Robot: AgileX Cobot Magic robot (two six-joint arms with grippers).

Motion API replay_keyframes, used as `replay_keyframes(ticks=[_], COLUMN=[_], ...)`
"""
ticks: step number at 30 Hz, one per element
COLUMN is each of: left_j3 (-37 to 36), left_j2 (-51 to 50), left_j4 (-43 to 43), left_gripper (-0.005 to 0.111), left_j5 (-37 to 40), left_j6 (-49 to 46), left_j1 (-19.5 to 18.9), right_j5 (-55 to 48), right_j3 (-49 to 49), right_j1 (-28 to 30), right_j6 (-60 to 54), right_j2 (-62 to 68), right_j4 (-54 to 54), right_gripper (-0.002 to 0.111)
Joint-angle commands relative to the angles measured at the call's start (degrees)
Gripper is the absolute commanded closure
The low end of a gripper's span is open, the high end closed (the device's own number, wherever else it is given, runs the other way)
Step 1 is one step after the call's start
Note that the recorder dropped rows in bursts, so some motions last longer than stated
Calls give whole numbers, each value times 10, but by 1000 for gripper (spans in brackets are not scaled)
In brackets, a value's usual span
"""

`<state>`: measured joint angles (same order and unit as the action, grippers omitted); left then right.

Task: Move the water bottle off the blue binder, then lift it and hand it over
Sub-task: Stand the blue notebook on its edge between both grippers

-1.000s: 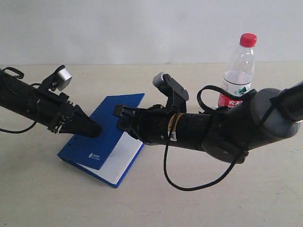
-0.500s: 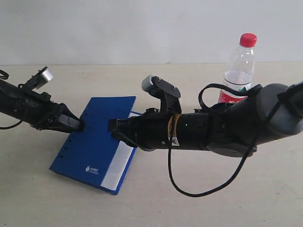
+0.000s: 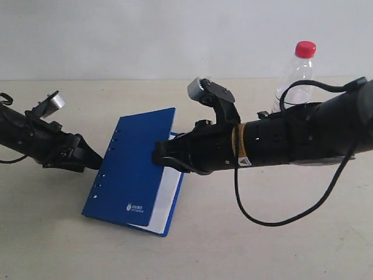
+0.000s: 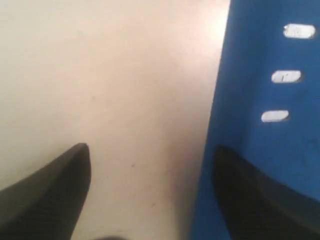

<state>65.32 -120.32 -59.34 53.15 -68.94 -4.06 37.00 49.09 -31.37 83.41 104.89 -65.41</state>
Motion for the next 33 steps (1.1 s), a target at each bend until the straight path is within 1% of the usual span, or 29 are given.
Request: replay_keyframes(ticks=[1,2,3,6,15,16,19,20,25,28,29,33], left_j3=[0,0,0,0,0,0,0,0,0,-4,-9,-29], left_j2=[-53,-67,-75,-78,-78,-78,-81,-82,-82,-82,-82,-82], left_j4=[-97,-116,-134,-170,-141,-137,-133,-132,-116,-112,-111,-103], left_gripper=[41,41,41,41,41,41,41,41,41,41,41,41], left_j5=[117,151,168,168,168,168,168,168,168,168,168,168], left_j6=[-61,-79,-89,-128,-163,-169,-177,-177,-171,-164,-164,-159], left_j1=[0,0,0,0,0,0,0,0,0,0,0,1], right_j5=[52,50,51,56,56,46,6,10,-3,-6,-6,-5], right_j3=[1,1,1,1,1,1,1,1,1,1,1,-31], right_j1=[17,17,17,17,17,17,17,17,17,17,17,31], right_j6=[30,30,30,30,39,57,146,152,191,244,264,278], right_j2=[-6,-6,-6,-6,-6,-6,-6,-3,-3,-3,-3,-3], right_j4=[-116,-115,-115,-115,-123,-139,-246,-264,-280,-341,-345,-345], right_gripper=[108,108,108,108,108,108,108,108,108,108,108,108])
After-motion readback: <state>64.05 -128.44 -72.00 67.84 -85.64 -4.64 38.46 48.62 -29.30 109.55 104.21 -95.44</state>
